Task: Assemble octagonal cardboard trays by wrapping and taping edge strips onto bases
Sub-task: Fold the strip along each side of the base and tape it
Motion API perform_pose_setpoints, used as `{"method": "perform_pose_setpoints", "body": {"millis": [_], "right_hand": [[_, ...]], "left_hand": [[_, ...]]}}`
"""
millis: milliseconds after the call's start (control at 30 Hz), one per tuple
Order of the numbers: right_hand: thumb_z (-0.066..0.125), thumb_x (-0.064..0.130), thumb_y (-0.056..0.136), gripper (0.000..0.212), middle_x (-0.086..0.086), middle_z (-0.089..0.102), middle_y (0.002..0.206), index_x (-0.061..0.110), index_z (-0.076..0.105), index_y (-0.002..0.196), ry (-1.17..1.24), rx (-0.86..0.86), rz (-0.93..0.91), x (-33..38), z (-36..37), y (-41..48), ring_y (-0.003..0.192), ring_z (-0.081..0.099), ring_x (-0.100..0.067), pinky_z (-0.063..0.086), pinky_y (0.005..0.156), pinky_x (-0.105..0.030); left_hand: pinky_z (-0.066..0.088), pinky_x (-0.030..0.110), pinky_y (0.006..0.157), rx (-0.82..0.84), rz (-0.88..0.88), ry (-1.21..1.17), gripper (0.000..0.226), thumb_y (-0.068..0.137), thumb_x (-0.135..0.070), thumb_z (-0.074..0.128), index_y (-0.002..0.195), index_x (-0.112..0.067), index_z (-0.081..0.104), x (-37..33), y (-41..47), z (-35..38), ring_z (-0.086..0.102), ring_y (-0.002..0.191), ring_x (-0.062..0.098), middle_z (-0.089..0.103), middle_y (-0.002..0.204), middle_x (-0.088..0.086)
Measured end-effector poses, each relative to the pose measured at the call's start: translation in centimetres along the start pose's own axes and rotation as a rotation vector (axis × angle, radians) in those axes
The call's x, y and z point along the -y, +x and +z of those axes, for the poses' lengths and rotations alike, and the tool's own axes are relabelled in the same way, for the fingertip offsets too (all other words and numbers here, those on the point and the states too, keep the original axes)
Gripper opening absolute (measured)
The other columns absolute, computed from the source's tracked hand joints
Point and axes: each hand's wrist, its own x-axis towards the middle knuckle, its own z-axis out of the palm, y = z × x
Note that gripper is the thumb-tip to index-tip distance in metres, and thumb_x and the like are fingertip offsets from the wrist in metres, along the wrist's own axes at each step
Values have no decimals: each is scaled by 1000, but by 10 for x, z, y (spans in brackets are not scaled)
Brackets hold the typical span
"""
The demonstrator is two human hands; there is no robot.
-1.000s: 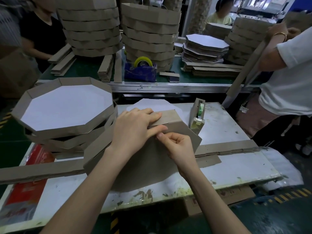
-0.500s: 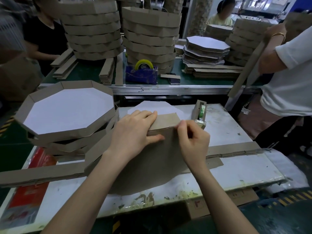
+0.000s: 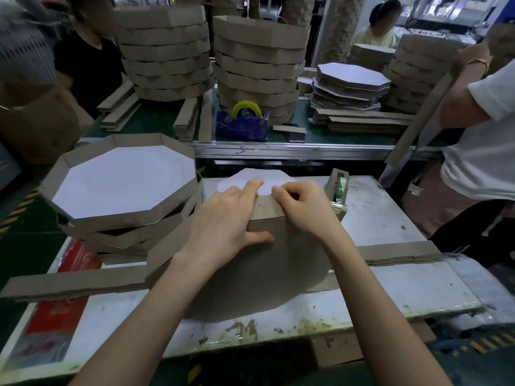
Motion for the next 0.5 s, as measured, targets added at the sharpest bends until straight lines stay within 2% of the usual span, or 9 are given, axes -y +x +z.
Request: {"method": "perform_pose_setpoints", "body": {"millis": [100,167,233,267,333,367,433,500], "right_hand": [[49,31,103,30,5,71,96,16,76,102,117,78,41,-9,-10,2,81,57,4,38,66,-2],[47,50,101,43,5,72,93,16,74,101,165,183,126,-14,-19,0,78,59,3,38,62,1],[43,67,95,53,17,73,86,24,75,95,171,291,199,-21,-24,-4,79,65,6,42,64,-2],[41,68,95,49,25,73,87,32,76,93,197,328,202,-24,-25,-5,83,65,10,43,69,-5],[40,56,101,40,33,71,90,46,76,87,253,366,170,-26,-25,-8,89,63,16,44,76,-5],[40,49,104,40,32,71,92,45,76,87,253,375,141,-25,-25,-8,92,64,14,44,80,-7],[41,41,106,34,18,71,97,31,73,98,213,386,65,-22,-24,-7,99,64,-2,46,89,-20],[41,37,106,30,16,65,91,24,67,102,156,425,-12,-18,-25,-5,92,60,-5,43,85,-22]], "left_hand": [[41,32,83,-9,31,-26,81,71,-63,71,138,-30,39,5,-1,-3,51,110,18,59,124,-5],[40,31,84,-10,48,-42,78,71,-62,72,136,-30,44,12,-3,-5,48,111,16,57,127,-6],[43,32,89,21,65,20,86,69,-63,73,141,-30,41,20,-4,-7,48,115,16,52,133,-7],[43,33,91,44,69,54,91,68,-64,74,144,-31,36,24,-4,-8,48,117,17,49,137,-8],[43,33,94,86,51,85,99,66,-66,74,147,-32,29,30,-5,-11,47,120,17,43,139,-9],[41,32,94,99,43,95,101,65,-66,75,147,-33,26,33,-6,-12,45,120,17,42,139,-10],[36,31,99,105,48,128,105,62,-69,75,147,-33,24,35,-11,-15,42,121,16,41,138,-10],[30,34,107,63,58,153,107,60,-81,64,146,-30,25,30,-14,-18,40,125,16,43,140,-8]]}}
